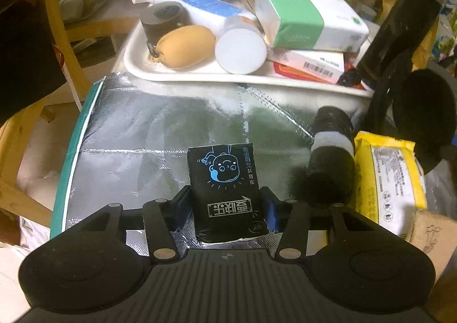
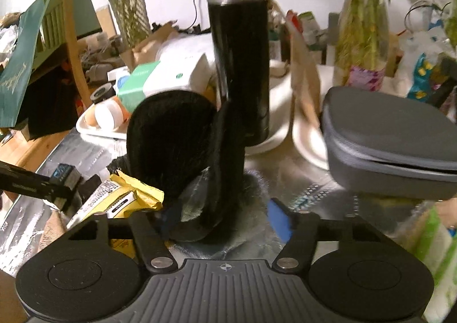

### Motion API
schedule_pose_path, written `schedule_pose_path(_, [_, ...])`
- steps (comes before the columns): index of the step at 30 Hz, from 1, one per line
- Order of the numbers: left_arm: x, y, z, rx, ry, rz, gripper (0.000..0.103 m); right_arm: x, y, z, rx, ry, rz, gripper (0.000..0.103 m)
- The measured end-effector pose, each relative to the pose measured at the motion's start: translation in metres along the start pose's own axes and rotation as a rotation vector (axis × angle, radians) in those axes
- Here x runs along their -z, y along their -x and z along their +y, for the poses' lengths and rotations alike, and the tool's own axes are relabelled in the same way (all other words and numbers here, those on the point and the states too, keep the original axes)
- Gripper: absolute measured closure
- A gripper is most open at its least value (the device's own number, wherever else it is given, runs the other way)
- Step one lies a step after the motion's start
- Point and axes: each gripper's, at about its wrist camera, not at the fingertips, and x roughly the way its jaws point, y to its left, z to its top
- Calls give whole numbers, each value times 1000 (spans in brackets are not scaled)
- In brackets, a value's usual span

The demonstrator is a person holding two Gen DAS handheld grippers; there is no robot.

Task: Organize soft objects
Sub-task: 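Grasp the black packet with the left tool while the right tool reaches the black ear cushion, then grasp the black ear cushion with the right tool while the left tool lifts the packet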

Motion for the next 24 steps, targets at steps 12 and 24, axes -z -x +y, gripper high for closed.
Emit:
schedule_pose_path(12, [-4, 19, 0, 53, 18, -111, 54, -10, 0, 2, 38, 6, -48, 91])
schedule_pose_path(24, [-2, 32, 2, 54, 23, -154, 54, -25, 65, -23, 77, -86, -196, 93])
